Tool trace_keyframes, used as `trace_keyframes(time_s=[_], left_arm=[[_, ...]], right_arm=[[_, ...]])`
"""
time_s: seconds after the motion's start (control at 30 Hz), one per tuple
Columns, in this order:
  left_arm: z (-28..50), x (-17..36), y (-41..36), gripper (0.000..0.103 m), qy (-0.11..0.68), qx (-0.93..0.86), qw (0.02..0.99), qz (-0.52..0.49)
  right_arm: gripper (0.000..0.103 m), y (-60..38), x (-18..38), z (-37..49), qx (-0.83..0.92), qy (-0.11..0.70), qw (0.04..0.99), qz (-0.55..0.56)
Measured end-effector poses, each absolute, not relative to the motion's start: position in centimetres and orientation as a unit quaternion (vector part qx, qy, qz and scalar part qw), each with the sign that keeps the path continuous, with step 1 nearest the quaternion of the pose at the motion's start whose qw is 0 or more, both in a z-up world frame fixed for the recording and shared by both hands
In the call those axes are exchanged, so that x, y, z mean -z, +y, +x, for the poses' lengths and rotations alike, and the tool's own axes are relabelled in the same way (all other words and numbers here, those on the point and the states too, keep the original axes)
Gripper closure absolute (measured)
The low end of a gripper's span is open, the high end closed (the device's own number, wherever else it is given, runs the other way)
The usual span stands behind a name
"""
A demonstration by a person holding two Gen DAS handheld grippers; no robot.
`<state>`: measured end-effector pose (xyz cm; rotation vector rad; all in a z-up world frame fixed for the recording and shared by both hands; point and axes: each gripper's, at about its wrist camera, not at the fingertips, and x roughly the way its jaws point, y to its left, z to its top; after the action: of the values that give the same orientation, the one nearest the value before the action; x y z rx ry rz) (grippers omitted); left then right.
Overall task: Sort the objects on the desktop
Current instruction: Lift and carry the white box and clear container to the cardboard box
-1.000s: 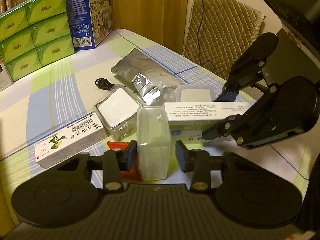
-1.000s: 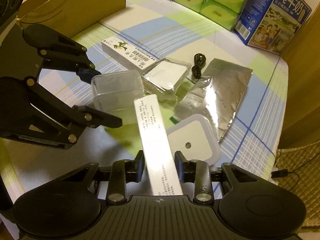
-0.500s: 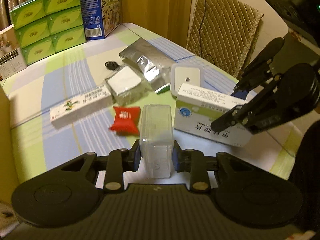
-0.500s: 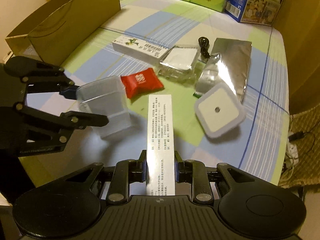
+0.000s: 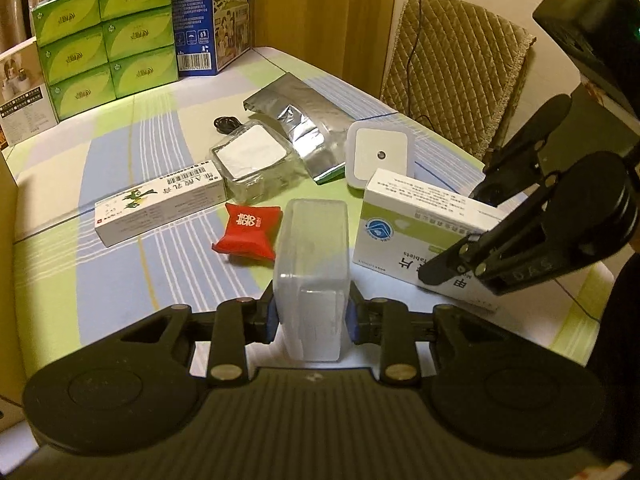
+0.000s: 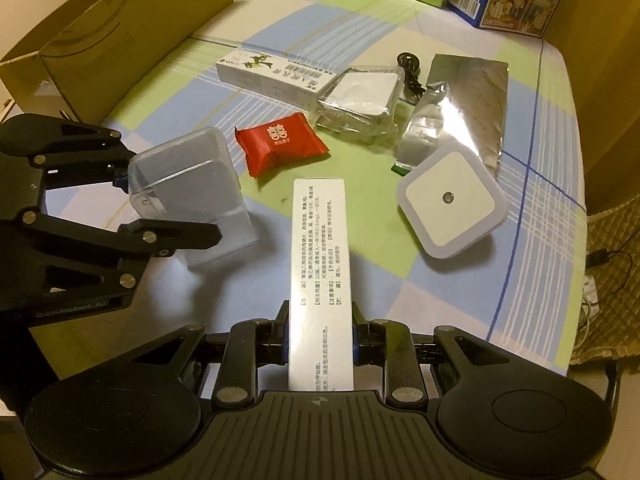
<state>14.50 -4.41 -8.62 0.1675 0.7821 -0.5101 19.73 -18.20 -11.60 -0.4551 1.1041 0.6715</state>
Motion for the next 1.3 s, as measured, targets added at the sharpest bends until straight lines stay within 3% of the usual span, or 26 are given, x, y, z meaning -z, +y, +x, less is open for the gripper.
trace_keyframes(time_s=[0.37, 1.3], left_arm=[[14.2, 7.8, -4.0, 0.077, 0.372, 0.242, 0.893, 0.074], [9.4, -1.4, 3.5, 0.077, 0.337, 0.164, 0.926, 0.058]], right_arm=[[0.081, -18.5, 10.8, 19.5, -0.298, 0.5, 0.79, -0.193], [0.081, -12.9, 2.9, 13.7, -0.323, 0.431, 0.828, -0.159]])
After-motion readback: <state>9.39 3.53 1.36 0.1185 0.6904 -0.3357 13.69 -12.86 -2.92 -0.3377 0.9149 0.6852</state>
